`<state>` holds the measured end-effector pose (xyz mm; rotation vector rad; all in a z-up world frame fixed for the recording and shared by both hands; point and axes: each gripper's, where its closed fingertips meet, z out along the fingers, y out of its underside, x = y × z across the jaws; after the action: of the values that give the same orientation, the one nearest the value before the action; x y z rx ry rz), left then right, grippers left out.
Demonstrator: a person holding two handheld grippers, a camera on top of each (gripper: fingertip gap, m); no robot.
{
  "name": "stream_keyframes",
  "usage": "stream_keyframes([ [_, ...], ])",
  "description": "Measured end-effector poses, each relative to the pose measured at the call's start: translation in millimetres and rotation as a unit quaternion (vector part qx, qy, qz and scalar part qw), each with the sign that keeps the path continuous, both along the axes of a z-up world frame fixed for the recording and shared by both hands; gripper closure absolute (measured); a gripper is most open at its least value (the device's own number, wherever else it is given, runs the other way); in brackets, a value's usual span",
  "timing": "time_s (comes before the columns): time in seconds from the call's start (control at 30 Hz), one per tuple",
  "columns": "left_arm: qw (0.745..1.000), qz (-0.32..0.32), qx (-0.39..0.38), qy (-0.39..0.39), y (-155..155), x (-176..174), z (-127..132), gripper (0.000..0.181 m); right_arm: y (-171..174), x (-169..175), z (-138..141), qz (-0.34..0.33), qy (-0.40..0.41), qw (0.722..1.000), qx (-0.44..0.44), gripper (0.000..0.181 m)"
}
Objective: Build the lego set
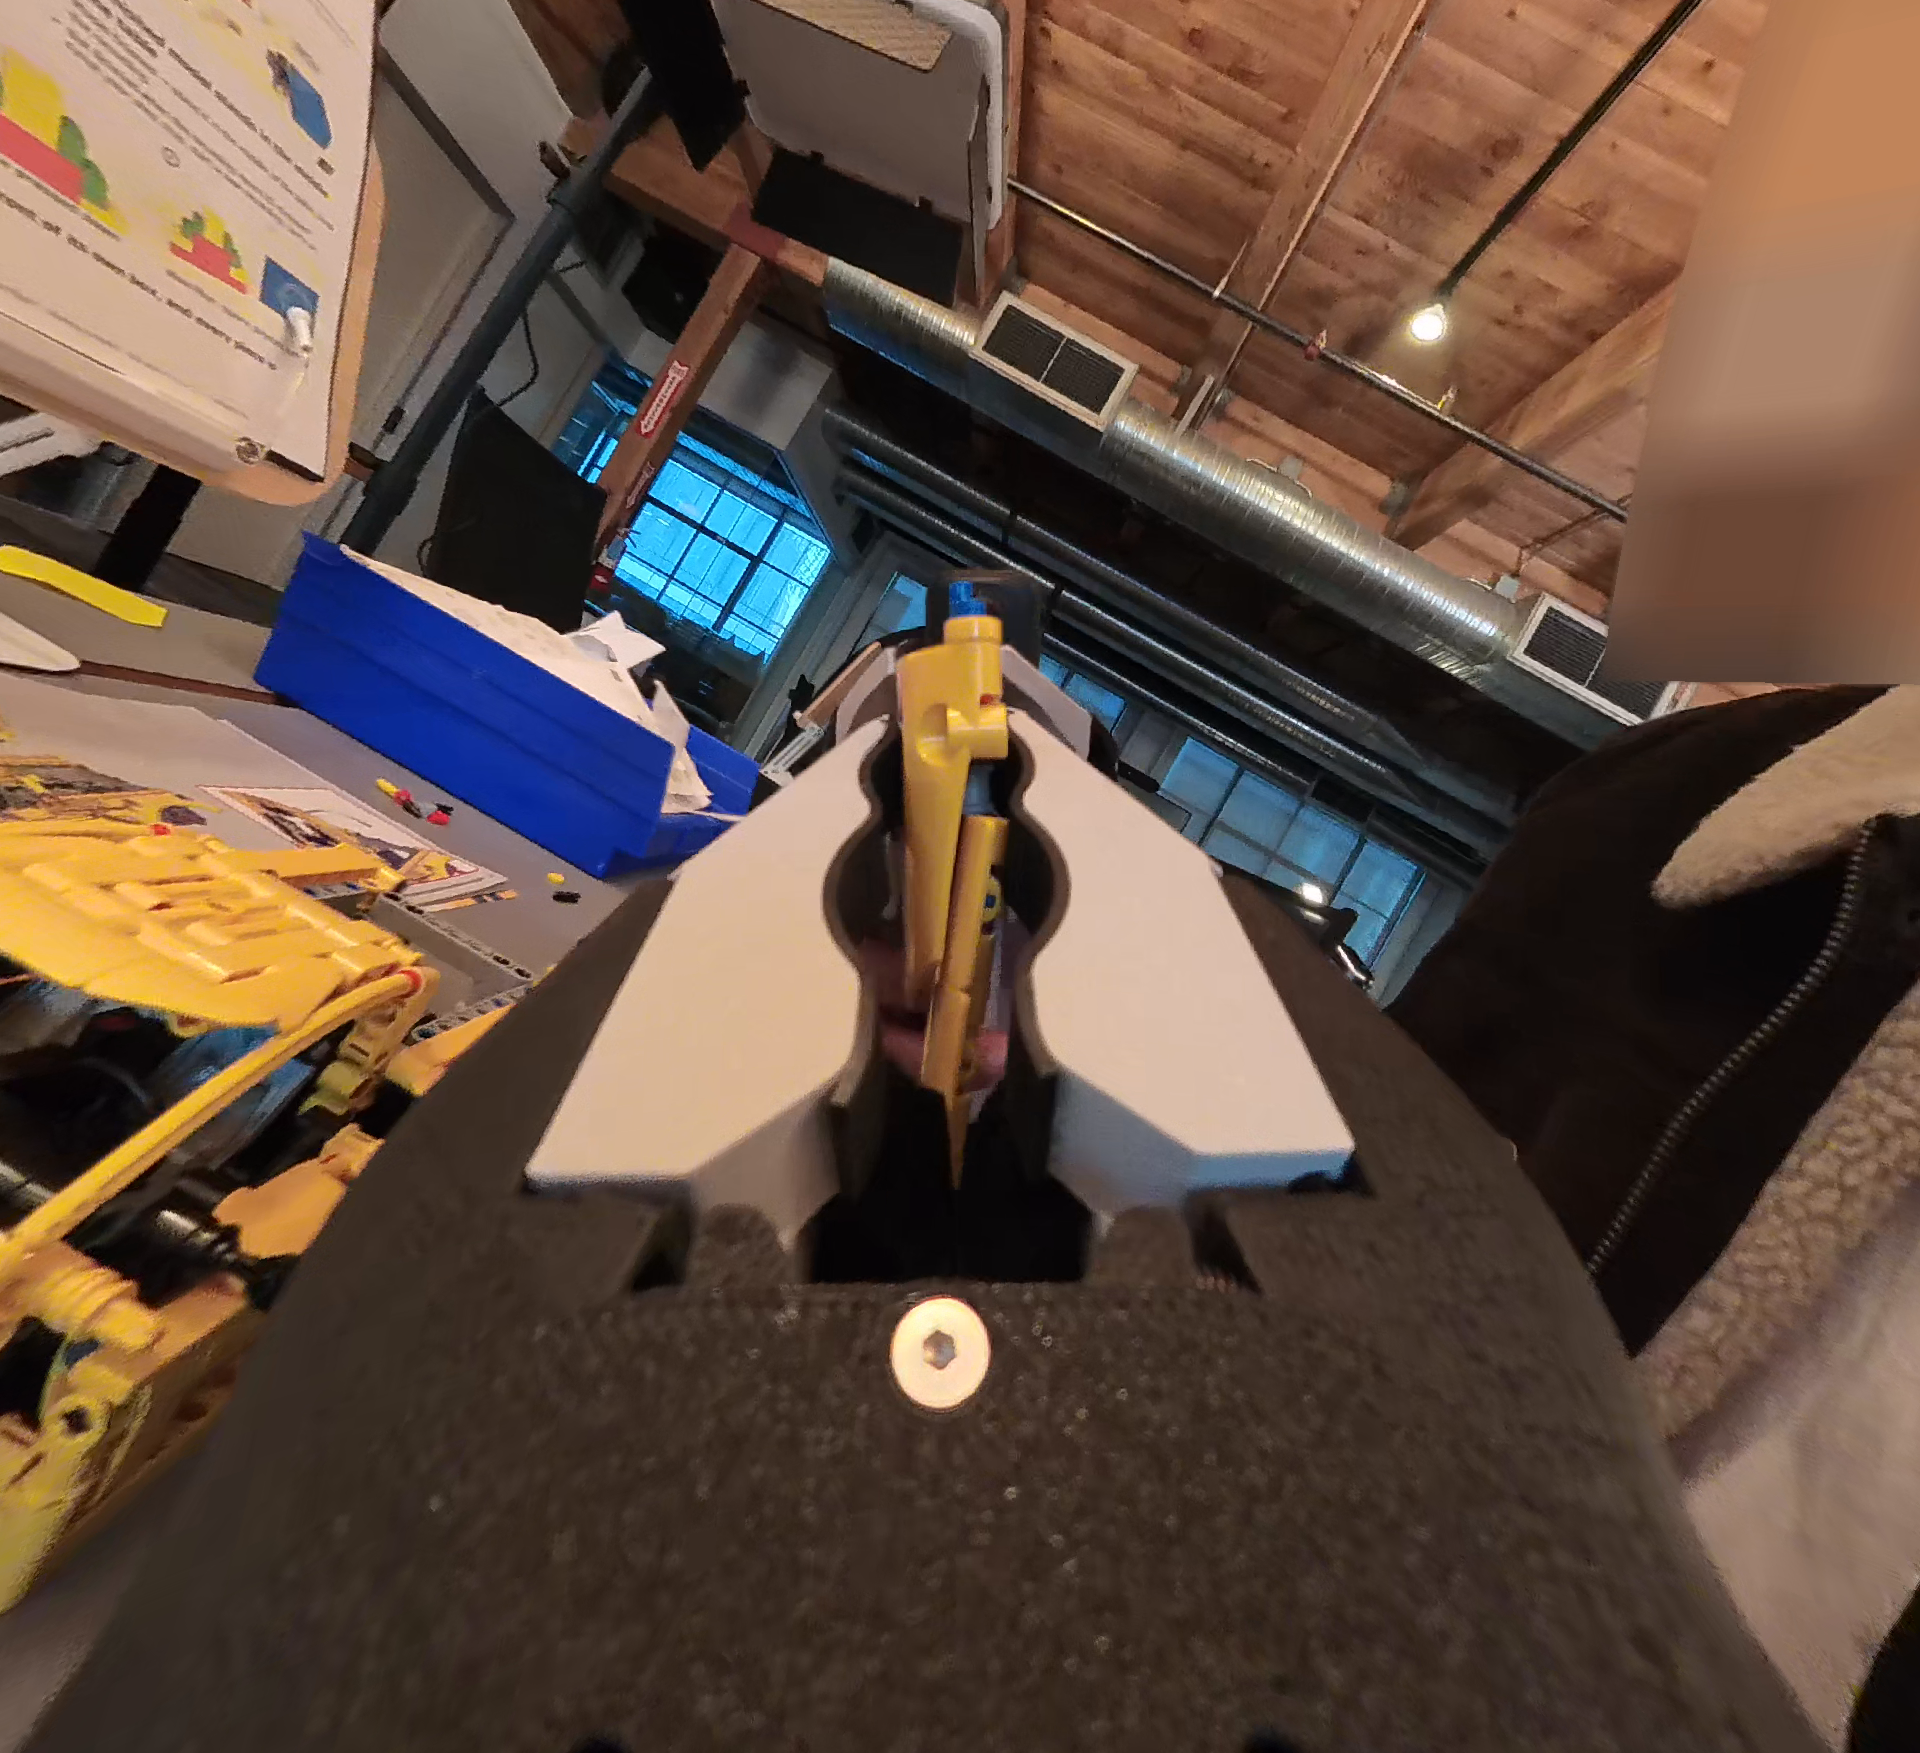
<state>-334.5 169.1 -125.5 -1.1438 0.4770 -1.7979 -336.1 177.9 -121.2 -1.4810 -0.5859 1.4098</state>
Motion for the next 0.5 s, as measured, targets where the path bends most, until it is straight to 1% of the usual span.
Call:
stream_keyframes([
  [0.2, 1.0, -0.004, -0.008, -0.016, 1.9, -4.1, 2.7, 0.167, 2.4, -2.3, 1.0, -0.006, 0.025, 1.0, -0.008, 0.166],
  [0.27, 1.0, -0.013, -0.012, -0.017, 1.4, -4.1, 1.5, 0.167, 1.1, -2.1, 0.1, -0.014, 0.006, 1.0, 0.007, 0.166],
  [0.33, 1.0, -0.02, -0.01, -0.017, -0.7, -2.7, 2.3, 0.167, -1.4, -1.1, 2.2, -0.034, -0.028, 0.998, 0.054, 0.166],
  [0.37, 1.0, -0.019, -0.011, -0.013, 0.0, -2.3, 1.2, 0.167, -0.3, -0.7, 0.7, -0.042, -0.043, 0.996, 0.059, 0.166],
  [0.5, 1.0, -0.007, -0.011, 0.005, 3.3, -0.4, -3.1, 0.166, 3.1, 1.4, -4.9, -0.032, -0.029, 0.999, 0.029, 0.166],
])
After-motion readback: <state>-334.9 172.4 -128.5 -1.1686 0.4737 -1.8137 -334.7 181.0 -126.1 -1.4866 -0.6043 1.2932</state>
